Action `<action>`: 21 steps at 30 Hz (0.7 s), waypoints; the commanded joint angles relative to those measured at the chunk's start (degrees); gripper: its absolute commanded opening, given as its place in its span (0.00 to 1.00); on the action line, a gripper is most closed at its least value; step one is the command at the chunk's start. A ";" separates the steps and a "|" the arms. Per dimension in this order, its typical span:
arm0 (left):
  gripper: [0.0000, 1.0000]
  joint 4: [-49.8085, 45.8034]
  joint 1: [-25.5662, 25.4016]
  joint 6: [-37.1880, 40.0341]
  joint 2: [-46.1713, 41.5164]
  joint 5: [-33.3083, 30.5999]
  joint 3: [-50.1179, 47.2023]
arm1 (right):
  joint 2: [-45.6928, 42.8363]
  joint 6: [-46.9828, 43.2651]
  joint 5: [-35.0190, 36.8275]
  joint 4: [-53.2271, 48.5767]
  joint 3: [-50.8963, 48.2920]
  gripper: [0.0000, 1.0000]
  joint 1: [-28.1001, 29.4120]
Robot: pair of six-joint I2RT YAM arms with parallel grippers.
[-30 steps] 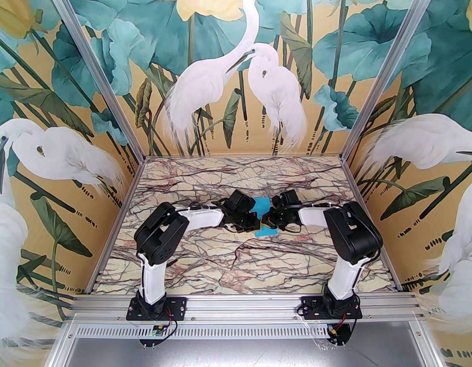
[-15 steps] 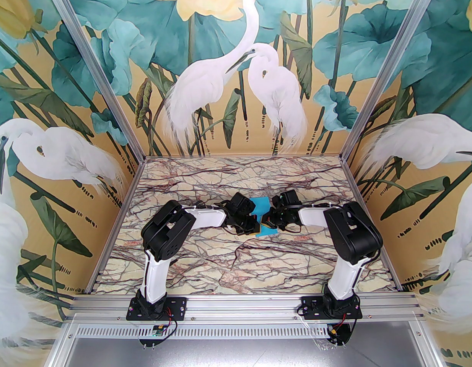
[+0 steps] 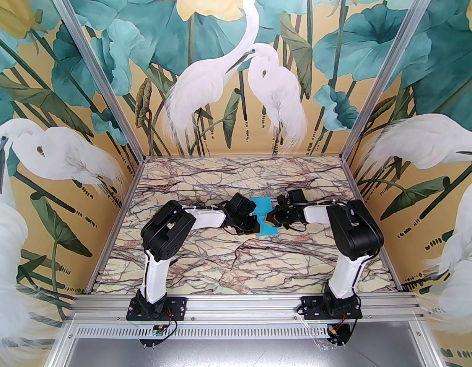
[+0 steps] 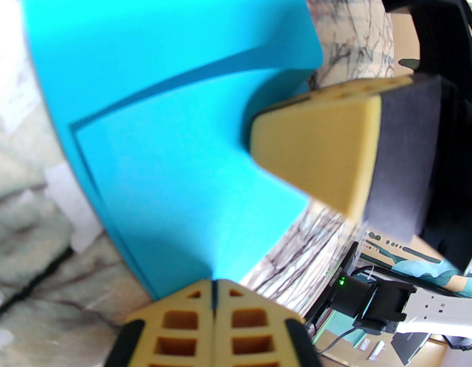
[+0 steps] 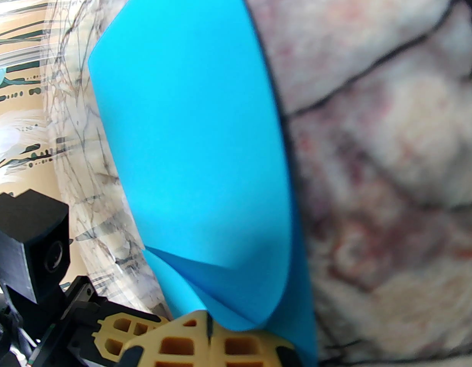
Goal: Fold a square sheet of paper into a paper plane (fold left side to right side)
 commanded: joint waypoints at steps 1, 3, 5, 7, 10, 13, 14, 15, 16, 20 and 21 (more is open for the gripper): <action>0.00 -8.11 -0.28 1.25 2.57 -2.33 -3.01 | 3.25 -2.60 8.29 -2.61 2.18 0.00 -4.26; 0.00 -8.14 -0.36 1.35 2.49 -2.11 -2.97 | 3.63 -2.26 8.30 -2.51 3.29 0.00 -5.56; 0.00 -8.29 -0.34 1.44 2.44 -2.06 -2.90 | 4.19 -2.08 8.71 -3.28 4.75 0.00 -6.49; 0.00 -8.29 -0.36 1.61 2.44 -1.97 -2.83 | 4.60 -2.04 8.95 -4.23 6.27 0.00 -6.96; 0.00 -8.36 -0.32 1.61 2.37 -1.97 -2.79 | 4.72 -2.19 9.51 -5.98 8.13 0.00 -7.09; 0.00 -8.27 -0.31 1.61 2.50 -1.94 -2.61 | 2.82 -1.79 8.68 -5.88 7.68 0.00 -6.69; 0.00 -8.29 -0.36 1.50 2.46 -1.96 -2.52 | 1.35 -1.87 8.83 -5.95 7.16 0.00 -6.12; 0.00 -8.29 -0.30 1.45 2.52 -1.97 -2.44 | -0.25 -1.99 8.99 -5.94 6.50 0.00 -5.47; 0.00 -8.27 -0.30 1.44 2.46 -1.97 -2.25 | -1.57 -2.03 9.11 -5.81 5.81 0.00 -4.95; 0.00 -8.20 -0.31 1.33 2.68 -1.77 -1.92 | -6.31 -1.47 8.93 -4.30 2.89 0.00 -1.65; 0.00 -8.20 -0.35 1.27 2.72 -1.72 -1.94 | -6.78 -1.20 8.76 -4.31 2.46 0.00 -0.68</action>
